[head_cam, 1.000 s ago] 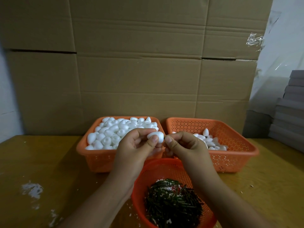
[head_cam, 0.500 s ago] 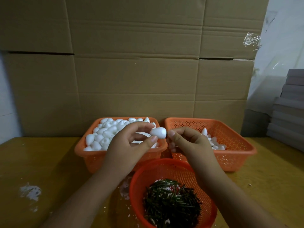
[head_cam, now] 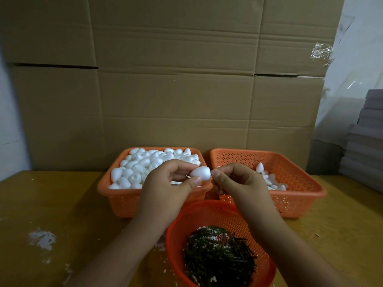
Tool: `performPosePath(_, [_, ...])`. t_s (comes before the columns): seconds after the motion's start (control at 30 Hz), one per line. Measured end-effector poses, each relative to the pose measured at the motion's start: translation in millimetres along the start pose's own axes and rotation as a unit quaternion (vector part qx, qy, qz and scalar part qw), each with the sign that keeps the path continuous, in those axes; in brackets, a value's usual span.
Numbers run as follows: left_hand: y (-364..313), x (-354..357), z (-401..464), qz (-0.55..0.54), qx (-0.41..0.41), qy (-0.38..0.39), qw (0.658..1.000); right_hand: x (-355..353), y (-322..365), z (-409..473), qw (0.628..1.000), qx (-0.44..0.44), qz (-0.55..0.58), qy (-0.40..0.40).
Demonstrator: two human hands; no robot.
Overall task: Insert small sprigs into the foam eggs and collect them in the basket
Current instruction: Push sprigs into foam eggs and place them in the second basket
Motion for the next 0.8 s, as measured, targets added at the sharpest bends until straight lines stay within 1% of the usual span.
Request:
performPosePath(0.1, [1.8,-0.4,1.3,-0.004,-0.007,0.001,1.000,-0.3,-0.8,0.8,1.000,0.006,0.004,0.004])
performPosePath(0.2, [3.1,0.3,2.0,-0.023,-0.030,0.019,0.999,-2.9,-1.8,1.9,1.000,0.026,0.007,0.013])
performPosePath(0.27, [4.0,-2.4,4.1,-0.019,-0.032,0.012,0.999,-8.5,-4.7,3.9,0.999,0.045,-0.010,0.003])
performPosePath(0.33, [5.3,-10.0,7.8,0.004,-0.023,-0.015,1.000,-19.5,-10.5,8.5,0.996,0.073,-0.040,-0.035])
performPosePath(0.43, [9.8,-23.5,15.5,0.038,-0.022,-0.042,0.998,-43.2,-22.6,17.8,0.983,0.098,-0.103,-0.115])
performPosePath(0.53, [18.9,-33.0,20.3,0.037,-0.048,-0.059,0.996,-67.9,-35.7,23.0,0.963,0.109,-0.133,-0.205])
performPosePath(0.6, [25.4,-36.5,20.5,0.037,-0.067,-0.068,0.995,-79.0,-43.8,24.9,0.951,0.118,-0.159,-0.238])
performPosePath(0.63, [28.0,-38.3,20.0,0.055,-0.070,-0.074,0.993,-81.4,-46.5,25.8,0.945,0.118,-0.190,-0.237])
performPosePath(0.7, [30.6,-42.0,19.5,0.124,-0.058,-0.081,0.987,-80.4,-48.1,27.4,0.933,0.097,-0.258,-0.232])
performPosePath(0.77, [31.1,-44.6,18.7,0.201,-0.039,-0.072,0.976,-69.1,-38.3,25.5,0.928,0.041,-0.295,-0.225])
performPosePath(0.8, [31.3,-45.4,18.3,0.241,-0.029,-0.062,0.968,-60.4,-33.2,23.4,0.933,0.008,-0.298,-0.201])
Point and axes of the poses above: each hand's wrist, its own z-axis towards the middle knuckle, its own x-axis out of the palm, y = z × x, the point moved 3 cm from there along z, towards the middle knuckle, and after that the axes turned 13 degrees about -z, right-handed, at the moved point
